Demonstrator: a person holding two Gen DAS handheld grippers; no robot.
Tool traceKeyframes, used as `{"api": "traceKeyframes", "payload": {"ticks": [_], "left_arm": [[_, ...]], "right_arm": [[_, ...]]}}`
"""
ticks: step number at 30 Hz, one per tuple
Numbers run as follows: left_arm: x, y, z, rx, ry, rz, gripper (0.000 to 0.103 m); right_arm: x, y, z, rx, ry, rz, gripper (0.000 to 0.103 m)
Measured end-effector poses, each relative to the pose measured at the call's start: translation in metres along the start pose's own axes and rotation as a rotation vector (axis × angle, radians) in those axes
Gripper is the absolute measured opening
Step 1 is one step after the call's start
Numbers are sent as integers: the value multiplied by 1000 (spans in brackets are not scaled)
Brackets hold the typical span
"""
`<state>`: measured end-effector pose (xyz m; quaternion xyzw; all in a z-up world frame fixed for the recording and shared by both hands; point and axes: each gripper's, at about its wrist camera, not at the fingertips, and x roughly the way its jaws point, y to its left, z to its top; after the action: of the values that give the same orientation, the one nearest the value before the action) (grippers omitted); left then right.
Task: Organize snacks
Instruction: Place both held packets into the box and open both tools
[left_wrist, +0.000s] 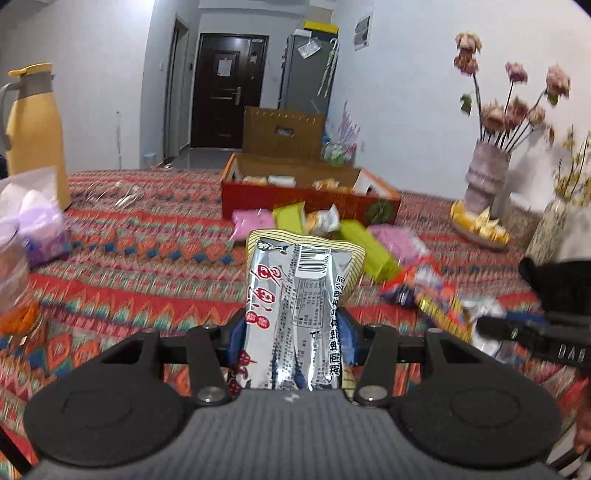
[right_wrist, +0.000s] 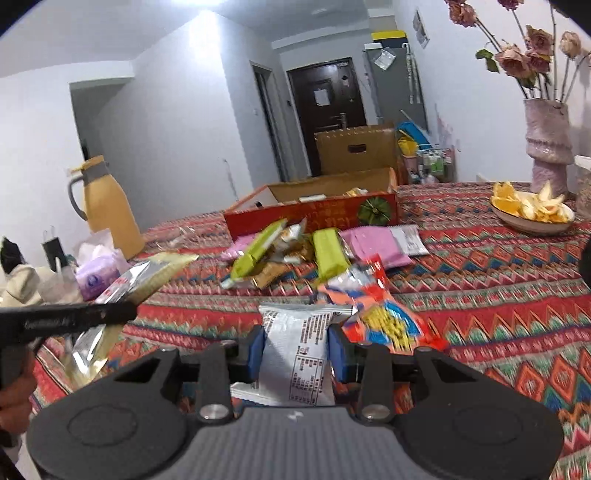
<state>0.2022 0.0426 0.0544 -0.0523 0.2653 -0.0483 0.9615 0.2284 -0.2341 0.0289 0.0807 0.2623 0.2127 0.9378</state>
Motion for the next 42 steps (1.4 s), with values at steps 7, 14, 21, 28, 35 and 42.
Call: {"api": "traceKeyframes", "payload": {"ticks": [7, 14, 21, 28, 35, 42], "left_arm": [[58, 30, 105, -92, -98, -140, 50], [177, 55, 191, -133, -90, -41, 50], [296, 61, 219, -73, -9, 56, 50], [362, 66, 208, -27, 110, 139, 57], [360, 70, 200, -23, 102, 99, 71], [316, 71, 224, -31, 43, 92, 74]], "right_arm": [[37, -11, 87, -106, -53, 101, 36], [147, -40, 213, -92, -34, 123, 36], [314, -61, 282, -40, 119, 28, 36], [455, -75, 284, -8, 300, -108, 36], [489, -58, 272, -38, 327, -174, 58], [428, -59, 295, -57, 273, -157, 58]]}}
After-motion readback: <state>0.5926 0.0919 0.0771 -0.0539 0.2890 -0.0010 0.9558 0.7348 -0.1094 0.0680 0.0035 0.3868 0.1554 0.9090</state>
